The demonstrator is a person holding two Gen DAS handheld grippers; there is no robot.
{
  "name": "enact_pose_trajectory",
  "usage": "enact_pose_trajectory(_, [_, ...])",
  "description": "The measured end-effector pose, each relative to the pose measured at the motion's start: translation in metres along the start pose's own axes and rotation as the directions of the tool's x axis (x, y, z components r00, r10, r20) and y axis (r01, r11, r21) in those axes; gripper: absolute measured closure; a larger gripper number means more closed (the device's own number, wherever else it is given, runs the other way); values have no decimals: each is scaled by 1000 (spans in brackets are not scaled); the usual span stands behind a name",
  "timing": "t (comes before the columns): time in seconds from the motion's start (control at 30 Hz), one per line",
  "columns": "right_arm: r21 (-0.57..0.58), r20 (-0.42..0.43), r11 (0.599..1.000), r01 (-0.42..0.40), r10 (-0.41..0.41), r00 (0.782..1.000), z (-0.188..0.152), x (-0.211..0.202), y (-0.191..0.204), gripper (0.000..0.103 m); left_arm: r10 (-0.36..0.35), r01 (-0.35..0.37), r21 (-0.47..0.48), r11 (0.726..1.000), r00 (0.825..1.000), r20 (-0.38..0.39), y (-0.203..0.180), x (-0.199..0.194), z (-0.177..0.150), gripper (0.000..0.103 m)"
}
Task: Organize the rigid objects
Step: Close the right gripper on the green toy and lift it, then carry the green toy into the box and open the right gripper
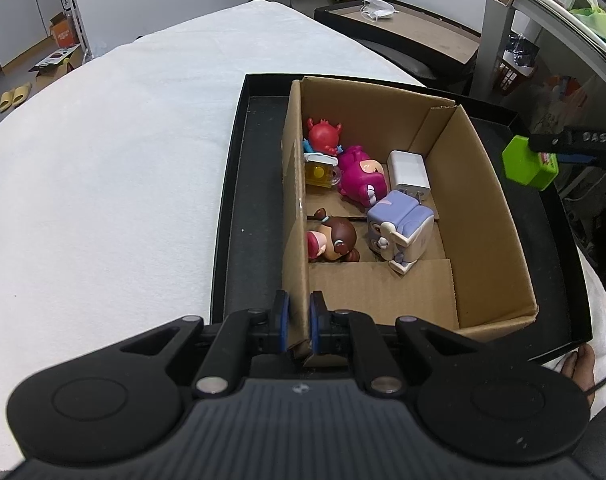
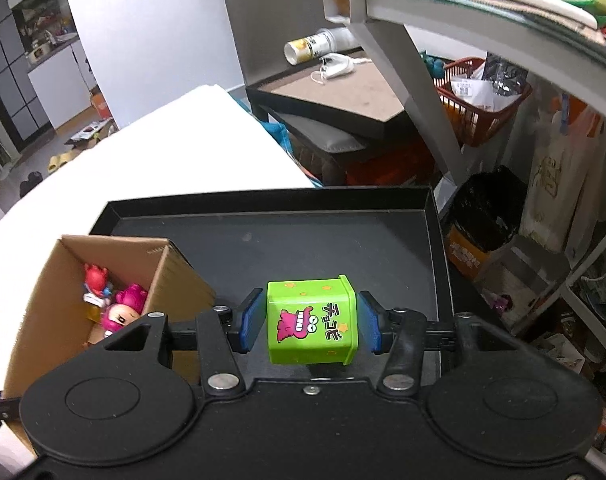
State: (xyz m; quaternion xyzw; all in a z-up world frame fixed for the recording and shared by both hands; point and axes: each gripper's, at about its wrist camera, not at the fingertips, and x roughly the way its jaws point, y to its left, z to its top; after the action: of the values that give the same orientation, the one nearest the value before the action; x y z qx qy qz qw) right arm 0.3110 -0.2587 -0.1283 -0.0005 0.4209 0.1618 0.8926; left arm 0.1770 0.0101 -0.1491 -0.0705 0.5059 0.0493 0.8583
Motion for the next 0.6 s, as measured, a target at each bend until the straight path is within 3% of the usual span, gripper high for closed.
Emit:
enact_pose_trajectory(0.33, [-10, 104, 996, -92, 93, 990, 8, -42, 13, 55, 13, -13, 7, 1000, 1000, 1, -3, 1, -1, 94])
enact_pose_trajectory(0.6, [-46, 134, 989, -138, 143, 981, 11, -54, 33, 55, 6, -6, 5, 1000, 1000, 1, 0, 0, -1, 94])
